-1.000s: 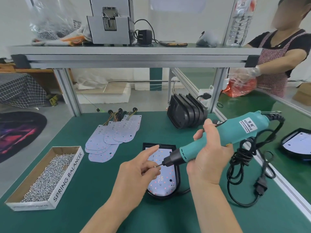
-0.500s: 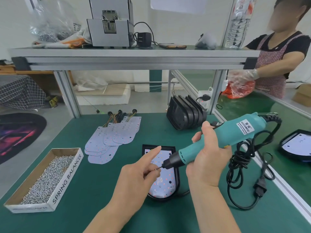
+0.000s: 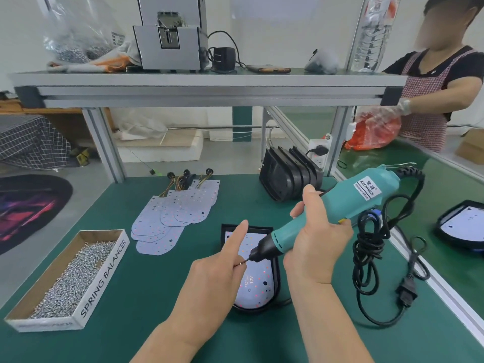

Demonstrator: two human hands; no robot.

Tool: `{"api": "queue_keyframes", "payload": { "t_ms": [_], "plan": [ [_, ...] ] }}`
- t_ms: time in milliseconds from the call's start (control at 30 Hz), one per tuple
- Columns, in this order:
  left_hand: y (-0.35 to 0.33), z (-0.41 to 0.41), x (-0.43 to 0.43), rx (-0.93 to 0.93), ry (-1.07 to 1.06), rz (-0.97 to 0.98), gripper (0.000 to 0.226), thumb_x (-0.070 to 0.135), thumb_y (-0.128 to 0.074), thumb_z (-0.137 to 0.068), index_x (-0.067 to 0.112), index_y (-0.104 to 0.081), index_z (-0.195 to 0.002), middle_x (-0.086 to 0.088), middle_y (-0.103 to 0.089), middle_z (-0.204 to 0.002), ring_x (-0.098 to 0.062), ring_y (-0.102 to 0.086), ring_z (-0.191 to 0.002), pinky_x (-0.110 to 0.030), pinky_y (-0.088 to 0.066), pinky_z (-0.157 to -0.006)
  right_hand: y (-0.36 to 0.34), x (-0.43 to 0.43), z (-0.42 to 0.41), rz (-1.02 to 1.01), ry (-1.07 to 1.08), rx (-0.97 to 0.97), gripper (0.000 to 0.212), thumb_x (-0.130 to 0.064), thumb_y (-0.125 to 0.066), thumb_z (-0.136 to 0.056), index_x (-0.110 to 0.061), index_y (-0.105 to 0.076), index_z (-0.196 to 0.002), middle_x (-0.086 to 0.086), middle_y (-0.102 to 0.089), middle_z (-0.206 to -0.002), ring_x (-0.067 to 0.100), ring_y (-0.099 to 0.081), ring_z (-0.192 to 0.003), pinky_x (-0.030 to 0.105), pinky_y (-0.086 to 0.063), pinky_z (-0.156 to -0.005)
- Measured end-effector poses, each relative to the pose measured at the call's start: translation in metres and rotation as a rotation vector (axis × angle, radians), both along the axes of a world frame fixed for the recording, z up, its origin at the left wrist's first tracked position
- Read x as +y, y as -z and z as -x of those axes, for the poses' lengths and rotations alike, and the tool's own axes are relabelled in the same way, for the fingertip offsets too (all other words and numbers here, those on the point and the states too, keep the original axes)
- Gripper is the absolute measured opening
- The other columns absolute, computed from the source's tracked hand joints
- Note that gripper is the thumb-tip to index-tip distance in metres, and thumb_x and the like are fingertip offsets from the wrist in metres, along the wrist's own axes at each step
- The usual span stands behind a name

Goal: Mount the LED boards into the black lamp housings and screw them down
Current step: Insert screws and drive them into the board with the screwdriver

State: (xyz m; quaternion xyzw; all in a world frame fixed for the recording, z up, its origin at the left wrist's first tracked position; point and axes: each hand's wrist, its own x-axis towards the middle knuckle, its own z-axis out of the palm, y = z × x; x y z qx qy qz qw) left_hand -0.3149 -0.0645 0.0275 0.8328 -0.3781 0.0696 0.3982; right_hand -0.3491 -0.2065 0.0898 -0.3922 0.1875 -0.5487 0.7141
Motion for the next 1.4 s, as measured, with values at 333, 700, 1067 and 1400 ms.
{"api": "queue_keyframes", "payload": {
  "t_ms": [333,700,1067,1400],
  "plan": [
    [0.025,-0.040,0.006,0.349,-0.373,0.016,0.069,0.038,-0.079,-0.078,0.037,-0.046,-0.139,0.020,-0.060,-0.102,0.005,-0.058,-0.091,-0.023,-0.045,-0.078,0.002,-0.018,-0.027,0.000,0.003,0.008,0.026,-0.024,-0.072,-0.077,-0.032,-0.065,-0.053,-0.005,-0.052,-0.050,0.013,-0.047,-0.051,0.025,-0.040,-0.056],
    [0.031,-0.070,-0.034,0.979,-0.235,0.052,0.045,0.033,-0.066,-0.061,0.005,-0.071,-0.096,-0.011,-0.076,-0.097,-0.033,-0.072,-0.095,-0.047,-0.055,-0.090,0.019,-0.017,-0.094,0.202,-0.019,0.112,0.025,-0.018,-0.072,-0.079,-0.004,-0.053,-0.071,0.008,-0.049,-0.056,0.020,-0.046,-0.052,0.023,-0.042,-0.051],
    [0.033,-0.075,-0.034,1.028,-0.207,0.098,0.051,0.028,-0.067,-0.061,-0.001,-0.070,-0.102,-0.017,-0.073,-0.106,-0.039,-0.067,-0.105,-0.053,-0.051,-0.096,0.033,-0.009,-0.118,0.338,-0.120,0.205,0.043,-0.024,-0.072,-0.079,0.013,-0.049,-0.074,0.033,-0.051,-0.066,0.026,-0.046,-0.056,0.038,-0.044,-0.055],
    [0.034,-0.075,-0.036,1.018,-0.213,0.101,0.044,0.030,-0.067,-0.060,0.006,-0.072,-0.097,-0.010,-0.076,-0.100,-0.032,-0.072,-0.098,-0.052,-0.055,-0.094,0.034,-0.005,-0.121,0.408,-0.118,0.244,0.045,-0.024,-0.072,-0.079,0.011,-0.045,-0.070,0.031,-0.050,-0.063,0.044,-0.047,-0.058,0.046,-0.044,-0.054]
  ]
}}
